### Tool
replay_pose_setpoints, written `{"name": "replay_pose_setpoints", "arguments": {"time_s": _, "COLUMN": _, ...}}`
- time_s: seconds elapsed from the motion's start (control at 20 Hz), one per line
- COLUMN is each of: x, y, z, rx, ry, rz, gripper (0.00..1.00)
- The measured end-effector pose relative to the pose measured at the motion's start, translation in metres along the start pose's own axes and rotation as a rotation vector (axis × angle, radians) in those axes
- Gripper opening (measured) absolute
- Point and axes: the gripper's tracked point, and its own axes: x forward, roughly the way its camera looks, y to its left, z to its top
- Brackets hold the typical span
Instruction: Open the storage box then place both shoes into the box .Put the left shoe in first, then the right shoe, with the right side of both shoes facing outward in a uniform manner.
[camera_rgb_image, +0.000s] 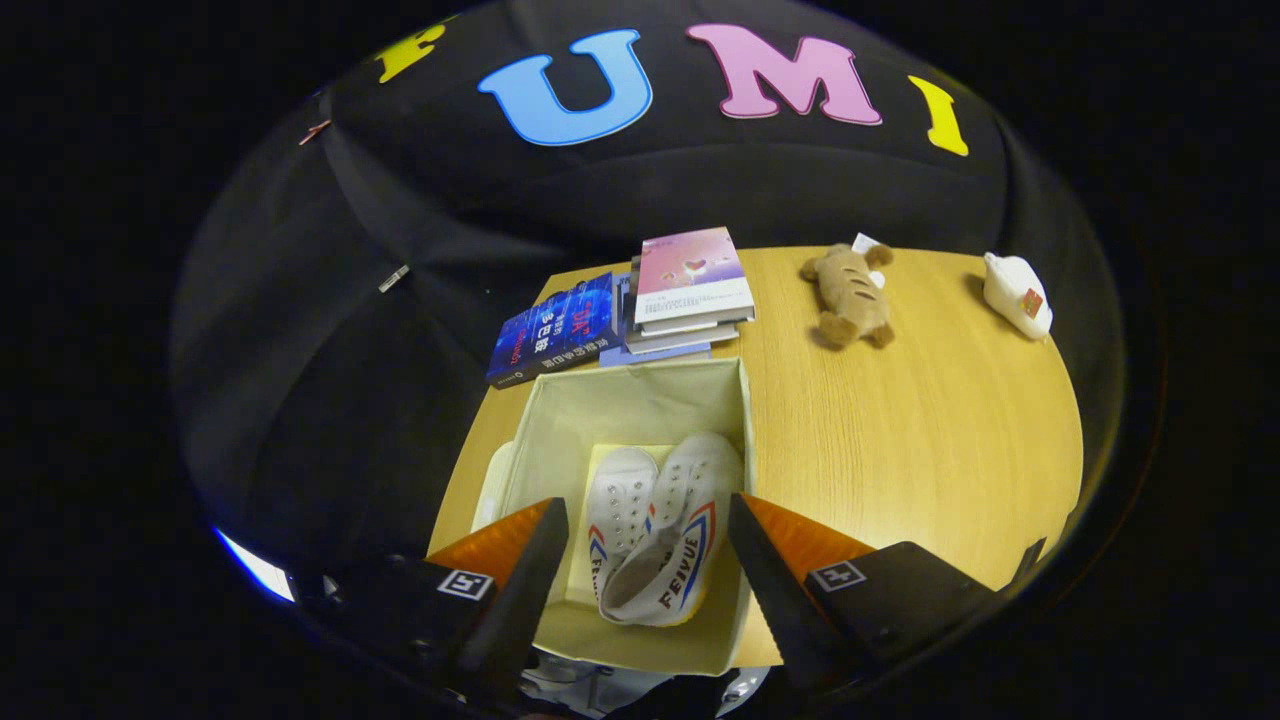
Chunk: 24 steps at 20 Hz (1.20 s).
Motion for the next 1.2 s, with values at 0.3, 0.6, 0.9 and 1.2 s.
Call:
{"name": "replay_pose_setpoints", "arguments": {"time_s": 0.3, "x": -0.058, "y": -0.037, "z": 0.046, "rx": -0.037, "ry": -0.169, "rz": 0.029, "gripper": 0.99}}
{"name": "replay_pose_setpoints", "arguments": {"time_s": 0.6, "x": -0.124, "y": -0.115, "z": 0.106, "rx": -0.117, "ry": -0.382, "rz": -0.028, "gripper": 0.99}}
{"name": "replay_pose_setpoints", "arguments": {"time_s": 0.9, "x": -0.202, "y": -0.170, "z": 0.162, "rx": -0.190, "ry": -0.631, "rz": -0.011, "gripper": 0.98}}
{"name": "replay_pose_setpoints", "arguments": {"time_s": 1.2, "x": -0.261, "y": -0.221, "z": 0.167, "rx": -0.279, "ry": -0.862, "rz": -0.107, "gripper": 0.98}}
